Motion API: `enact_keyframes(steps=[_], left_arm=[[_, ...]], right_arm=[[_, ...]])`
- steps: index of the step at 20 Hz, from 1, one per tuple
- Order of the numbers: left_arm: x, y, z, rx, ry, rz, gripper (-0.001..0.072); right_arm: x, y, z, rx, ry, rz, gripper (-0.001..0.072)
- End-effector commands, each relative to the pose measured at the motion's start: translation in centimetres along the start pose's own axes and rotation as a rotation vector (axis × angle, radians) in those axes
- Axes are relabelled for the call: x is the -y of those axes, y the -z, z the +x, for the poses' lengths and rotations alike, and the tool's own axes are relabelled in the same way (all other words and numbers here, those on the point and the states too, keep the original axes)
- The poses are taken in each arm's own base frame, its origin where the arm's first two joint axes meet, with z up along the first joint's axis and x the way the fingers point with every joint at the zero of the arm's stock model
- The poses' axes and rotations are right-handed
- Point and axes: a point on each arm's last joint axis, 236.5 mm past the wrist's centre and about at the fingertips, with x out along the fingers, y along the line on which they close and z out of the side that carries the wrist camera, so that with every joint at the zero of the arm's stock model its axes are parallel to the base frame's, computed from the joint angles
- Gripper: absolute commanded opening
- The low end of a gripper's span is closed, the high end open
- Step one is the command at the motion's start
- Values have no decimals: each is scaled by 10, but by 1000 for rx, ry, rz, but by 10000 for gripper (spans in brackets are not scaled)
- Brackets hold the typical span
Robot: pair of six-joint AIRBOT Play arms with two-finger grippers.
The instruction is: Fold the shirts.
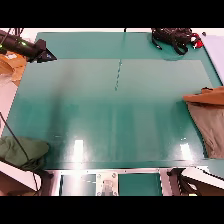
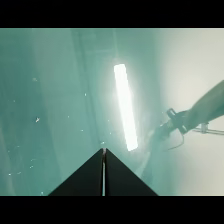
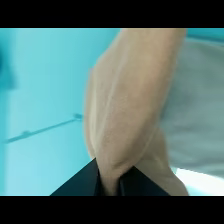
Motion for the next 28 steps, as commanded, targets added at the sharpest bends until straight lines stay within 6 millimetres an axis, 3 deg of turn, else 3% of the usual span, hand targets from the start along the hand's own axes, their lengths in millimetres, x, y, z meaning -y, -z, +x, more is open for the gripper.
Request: enact_keyframes(steps=[1, 5, 7, 8, 9, 10, 12, 13, 16, 17, 18, 19, 21, 23, 27, 28], left_arm=[[0, 0, 0, -1, 0, 0, 22], [1, 4, 0, -17, 3, 0, 22], [1, 5, 0, -19, 3, 1, 22], [1, 5, 0, -19, 3, 0, 22], [1, 5, 0, -19, 3, 0, 22], [1, 4, 0, -19, 3, 0, 22], [1, 4, 0, -18, 4, 1, 22], [2, 4, -1, -17, 7, 1, 22], [12, 0, -9, 11, 16, 15, 21], [16, -2, -14, 25, 11, 24, 21], [21, -2, -21, 33, 4, 36, 20], [26, 2, -27, 29, -1, 42, 20], [32, 17, -34, 15, -18, 25, 20], [32, 47, -33, -30, -58, -2, 20], [35, 141, -12, -115, -127, -61, 20], [37, 165, -6, -135, -128, -82, 20]], right_arm=[[72, 18, 6, -32, 159, 77, 24], [160, 41, 24, -72, 359, 154, 25], [204, 44, 28, -64, 493, 153, 43], [222, 45, 30, -59, 544, 144, 183], [234, 50, 34, -76, 574, 127, 540], [238, 53, 37, -97, 579, 99, 658], [227, 47, 38, -87, 542, 83, 658], [205, 40, 39, -66, 469, 78, 658], [105, 27, 43, -15, 188, -66, 645], [71, 31, 43, -3, 111, -144, 432], [42, 39, 44, 1, 52, -239, 97], [16, 52, 46, -3, 7, -327, 26], [-12, 94, 55, -64, -35, -490, 25], [-21, 151, 68, -175, -47, -619, 25], [2, 285, 94, -430, -30, -885, 25], [9, 311, 97, -468, -32, -939, 24]])
